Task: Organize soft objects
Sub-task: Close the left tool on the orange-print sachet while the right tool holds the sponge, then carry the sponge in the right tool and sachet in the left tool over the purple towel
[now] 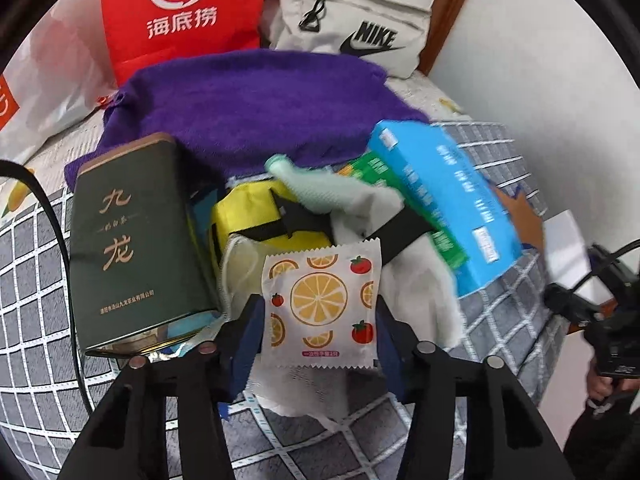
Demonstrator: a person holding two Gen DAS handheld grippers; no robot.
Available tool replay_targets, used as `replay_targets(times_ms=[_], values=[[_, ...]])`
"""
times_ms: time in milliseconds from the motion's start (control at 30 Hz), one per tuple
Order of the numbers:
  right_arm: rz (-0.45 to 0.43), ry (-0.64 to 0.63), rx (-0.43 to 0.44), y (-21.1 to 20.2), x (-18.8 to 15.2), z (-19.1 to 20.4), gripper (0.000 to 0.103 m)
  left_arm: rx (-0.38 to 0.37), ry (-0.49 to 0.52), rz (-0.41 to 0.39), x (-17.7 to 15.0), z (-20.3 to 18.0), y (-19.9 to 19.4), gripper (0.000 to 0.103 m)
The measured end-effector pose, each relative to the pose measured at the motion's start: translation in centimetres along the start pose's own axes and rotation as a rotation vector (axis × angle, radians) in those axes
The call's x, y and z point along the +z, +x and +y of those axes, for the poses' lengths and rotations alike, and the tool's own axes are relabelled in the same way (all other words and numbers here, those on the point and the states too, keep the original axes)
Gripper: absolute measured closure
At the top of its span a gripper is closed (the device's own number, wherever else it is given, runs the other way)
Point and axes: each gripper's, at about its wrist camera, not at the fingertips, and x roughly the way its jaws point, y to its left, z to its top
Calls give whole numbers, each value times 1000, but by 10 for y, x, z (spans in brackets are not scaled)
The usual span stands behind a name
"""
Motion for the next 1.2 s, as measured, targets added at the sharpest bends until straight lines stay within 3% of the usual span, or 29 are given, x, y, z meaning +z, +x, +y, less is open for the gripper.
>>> replay_targets(times_ms=[500,800,1200], values=[[-39,8,20,-10,12,0,22,4,-9,-60,7,3,-32,57],[-74,6,20,-8,48,5,22,56,-36,-123,26,24,-54,57],[-95,30,19,26,116,5,22,108,-70,-194,73,72,-65,57]])
